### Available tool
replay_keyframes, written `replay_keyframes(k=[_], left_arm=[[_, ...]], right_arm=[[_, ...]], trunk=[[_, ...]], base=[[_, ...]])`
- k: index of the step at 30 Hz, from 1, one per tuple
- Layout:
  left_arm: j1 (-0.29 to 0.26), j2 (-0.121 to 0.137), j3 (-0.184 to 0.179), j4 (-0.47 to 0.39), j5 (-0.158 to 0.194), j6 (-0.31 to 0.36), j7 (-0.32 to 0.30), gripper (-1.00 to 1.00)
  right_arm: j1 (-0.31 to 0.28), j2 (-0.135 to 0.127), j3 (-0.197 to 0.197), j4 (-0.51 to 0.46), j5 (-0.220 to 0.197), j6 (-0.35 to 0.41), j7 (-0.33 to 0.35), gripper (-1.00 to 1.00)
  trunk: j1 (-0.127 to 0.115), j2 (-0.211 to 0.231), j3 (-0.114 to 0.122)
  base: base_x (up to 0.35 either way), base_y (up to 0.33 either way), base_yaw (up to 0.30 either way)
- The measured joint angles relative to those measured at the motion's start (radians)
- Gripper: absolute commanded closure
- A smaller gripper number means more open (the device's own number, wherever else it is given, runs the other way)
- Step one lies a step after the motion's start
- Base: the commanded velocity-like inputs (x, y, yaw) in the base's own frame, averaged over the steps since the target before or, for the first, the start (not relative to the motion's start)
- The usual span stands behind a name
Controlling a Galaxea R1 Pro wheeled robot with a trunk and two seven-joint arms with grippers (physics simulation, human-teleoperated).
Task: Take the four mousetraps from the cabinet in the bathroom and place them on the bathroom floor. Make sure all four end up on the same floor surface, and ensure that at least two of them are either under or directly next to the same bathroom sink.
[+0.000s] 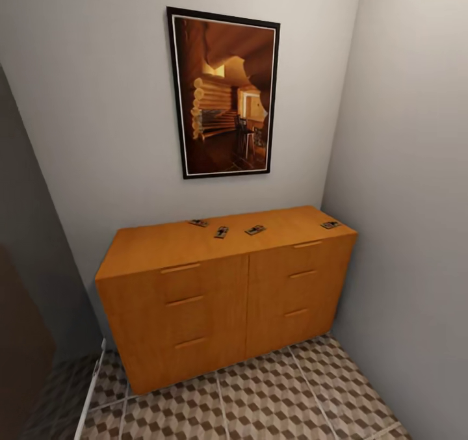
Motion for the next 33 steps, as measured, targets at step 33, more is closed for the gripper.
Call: replay_keyframes(k=[33], left_arm=[[0.0, 0.0, 0.001, 0.0, -0.001, -0.001, 0.0, -1.0]], right_arm=[[0.0, -0.001, 0.001, 0.0, 0.001, 0.0, 0.0, -1.0]], trunk=[[0.001, 0.0, 0.0]], base=[[0.175, 0.0, 0.0]])
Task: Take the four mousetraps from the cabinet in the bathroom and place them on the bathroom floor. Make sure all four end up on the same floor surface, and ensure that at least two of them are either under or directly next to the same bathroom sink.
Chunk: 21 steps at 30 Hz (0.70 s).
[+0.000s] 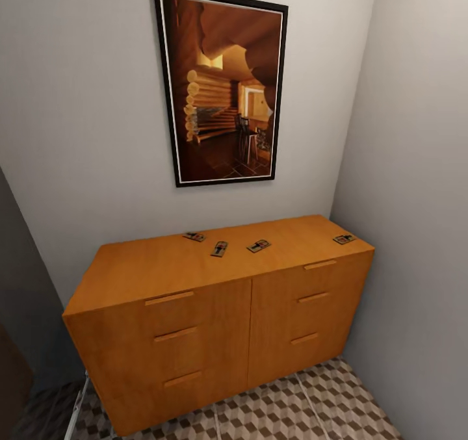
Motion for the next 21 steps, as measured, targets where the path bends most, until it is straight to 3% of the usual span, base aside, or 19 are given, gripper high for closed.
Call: replay_keyframes(k=[21], left_arm=[[0.0, -0.001, 0.0, 0.0, 0.0, -0.001, 0.001, -1.0]], right_arm=[[0.0, 0.0, 0.007, 0.0, 0.008, -0.014, -0.002, -1.0]], trunk=[[0.0, 0.0, 0.0]], base=[[0.001, 0.0, 0.0]])
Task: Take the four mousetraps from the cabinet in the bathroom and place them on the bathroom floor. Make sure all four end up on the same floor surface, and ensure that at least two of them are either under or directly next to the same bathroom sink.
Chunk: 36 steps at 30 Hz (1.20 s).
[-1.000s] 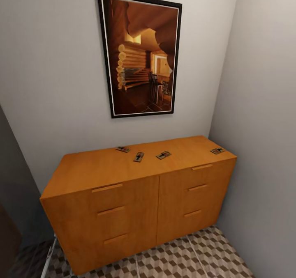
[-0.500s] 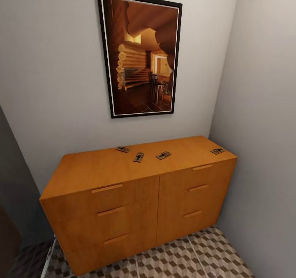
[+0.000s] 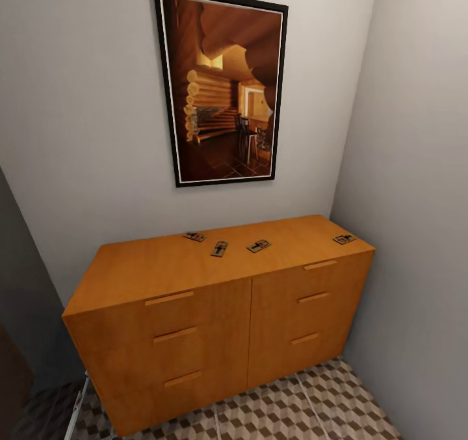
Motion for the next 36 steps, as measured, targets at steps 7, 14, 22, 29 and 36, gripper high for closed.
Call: replay_keyframes(k=[7, 14, 22, 29, 36], left_arm=[[0.0, -0.002, -0.003, -0.004, -0.002, -0.001, -0.001, -1.0], [0.0, -0.009, -0.007, -0.045, -0.004, -0.001, -0.001, -1.0], [0.0, -0.05, -0.013, -0.114, -0.01, 0.009, 0.008, -1.0], [0.0, -0.085, -0.016, -0.221, -0.014, 0.033, 0.011, -1.0], [0.0, -0.096, -0.017, -0.391, -0.027, 0.128, 0.011, -1.0]], right_arm=[[0.0, 0.0, 0.001, 0.0, 0.003, -0.012, 0.0, -1.0], [0.0, -0.008, -0.004, 0.0, -0.002, -0.029, 0.0, -1.0], [0.0, -0.017, -0.01, -0.002, -0.006, -0.031, -0.001, -1.0], [0.0, -0.017, -0.011, -0.061, -0.007, -0.023, 0.003, -1.0], [0.0, -0.018, -0.011, -0.177, -0.003, 0.022, 0.005, -1.0]], trunk=[[0.0, 0.0, 0.0], [0.0, 0.0, 0.0], [0.0, 0.0, 0.0], [0.0, 0.0, 0.0], [0.0, 0.0, 0.0]], base=[[0.0, 0.0, 0.0], [0.0, 0.0, 0.0], [0.0, 0.0, 0.0], [0.0, 0.0, 0.0], [0.0, 0.0, 0.0]])
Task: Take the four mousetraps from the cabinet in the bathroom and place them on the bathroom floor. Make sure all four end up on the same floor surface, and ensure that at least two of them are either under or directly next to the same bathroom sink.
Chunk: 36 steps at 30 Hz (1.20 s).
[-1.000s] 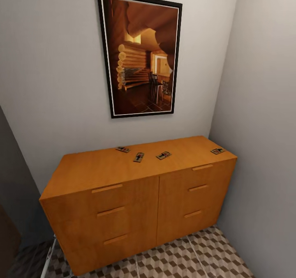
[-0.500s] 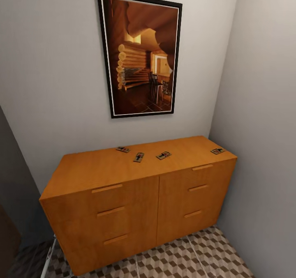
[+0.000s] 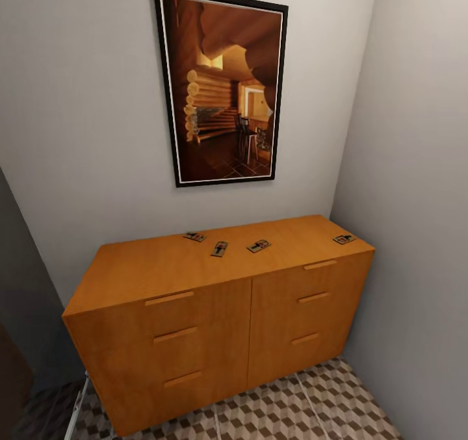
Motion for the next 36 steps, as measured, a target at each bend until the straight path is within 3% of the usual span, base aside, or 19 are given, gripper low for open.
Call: replay_keyframes(k=[14, 22, 28, 36], left_arm=[[0.0, -0.004, -0.002, -0.434, -0.102, 0.242, -0.006, -1.0], [0.0, -0.005, -0.006, -0.606, -0.121, 0.347, -0.012, -1.0], [0.0, -0.004, -0.057, -0.718, -0.125, 0.391, -0.013, -1.0], [0.0, -0.002, -0.131, -0.779, -0.126, 0.405, -0.014, -1.0]], right_arm=[[0.0, -0.026, 0.0, -0.398, 0.002, 0.309, 0.002, -1.0], [0.0, -0.055, -0.006, -0.579, -0.001, 0.434, 0.003, -1.0], [0.0, -0.068, -0.028, -0.706, -0.003, 0.498, 0.003, -1.0], [0.0, -0.073, -0.05, -0.828, -0.002, 0.57, 0.003, -1.0]], trunk=[[0.0, 0.0, 0.0], [0.0, 0.0, 0.0], [0.0, 0.0, 0.0], [0.0, 0.0, 0.0]], base=[[0.0, 0.0, 0.0], [0.0, 0.0, 0.0], [0.0, 0.0, 0.0], [0.0, 0.0, 0.0]])
